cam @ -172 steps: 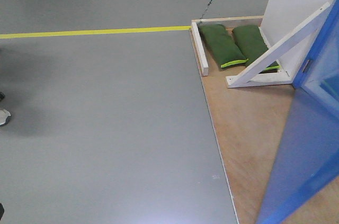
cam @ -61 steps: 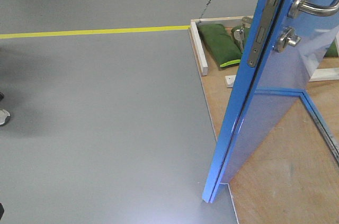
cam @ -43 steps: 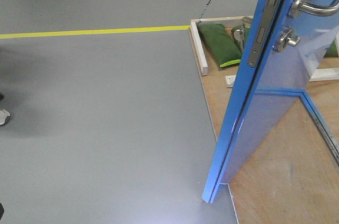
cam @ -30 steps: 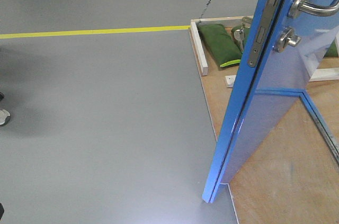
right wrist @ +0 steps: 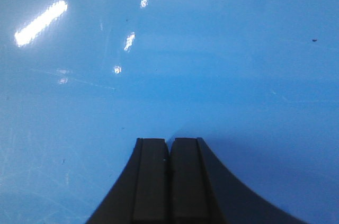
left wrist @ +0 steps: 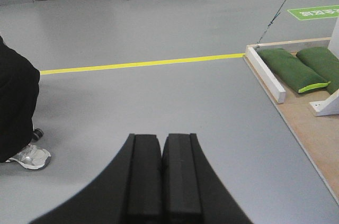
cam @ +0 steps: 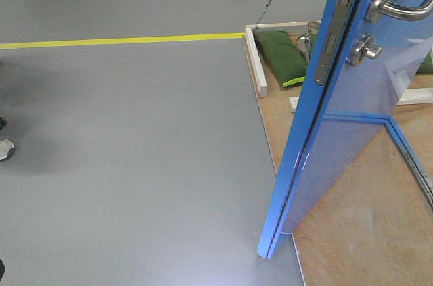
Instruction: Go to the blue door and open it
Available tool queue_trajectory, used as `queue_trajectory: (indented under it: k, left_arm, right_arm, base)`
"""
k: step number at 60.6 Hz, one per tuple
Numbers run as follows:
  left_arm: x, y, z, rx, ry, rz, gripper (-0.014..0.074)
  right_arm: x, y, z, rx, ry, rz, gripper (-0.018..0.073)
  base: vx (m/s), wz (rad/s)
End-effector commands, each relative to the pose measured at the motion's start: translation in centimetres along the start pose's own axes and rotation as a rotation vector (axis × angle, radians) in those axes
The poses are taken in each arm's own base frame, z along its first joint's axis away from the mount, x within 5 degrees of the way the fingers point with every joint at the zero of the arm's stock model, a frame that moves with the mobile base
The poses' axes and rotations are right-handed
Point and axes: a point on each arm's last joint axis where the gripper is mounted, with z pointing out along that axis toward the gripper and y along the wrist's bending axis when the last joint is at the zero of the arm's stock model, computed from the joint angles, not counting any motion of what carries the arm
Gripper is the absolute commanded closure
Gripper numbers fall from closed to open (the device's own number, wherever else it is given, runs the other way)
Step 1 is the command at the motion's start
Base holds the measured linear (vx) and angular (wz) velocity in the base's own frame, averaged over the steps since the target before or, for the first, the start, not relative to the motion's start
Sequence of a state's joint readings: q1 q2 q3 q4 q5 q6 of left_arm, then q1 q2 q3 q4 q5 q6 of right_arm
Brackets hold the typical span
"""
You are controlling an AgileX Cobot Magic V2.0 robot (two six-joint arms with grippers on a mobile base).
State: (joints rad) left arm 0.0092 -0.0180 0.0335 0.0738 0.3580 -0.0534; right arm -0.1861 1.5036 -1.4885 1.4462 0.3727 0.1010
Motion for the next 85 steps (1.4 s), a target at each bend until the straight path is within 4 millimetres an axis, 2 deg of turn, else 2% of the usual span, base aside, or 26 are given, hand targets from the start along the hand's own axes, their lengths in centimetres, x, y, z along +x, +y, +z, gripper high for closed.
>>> queue_trajectory:
  k: [1, 85]
  left_arm:
    - [-1.80, -0.01, -0.50, 0.003, -0.123, -0.004, 0.0526]
    - [-1.80, -0.01, -0.50, 0.003, -0.123, -0.004, 0.0526]
  right_arm:
    - [1.40, 2.19, -0.90, -0.062, 0.072, -0.010, 0.0564]
    - [1.40, 2.19, -0.90, -0.062, 0.071, -0.010, 0.0564]
  base:
    - [0.02, 0.01]
    - [0.07, 0.09]
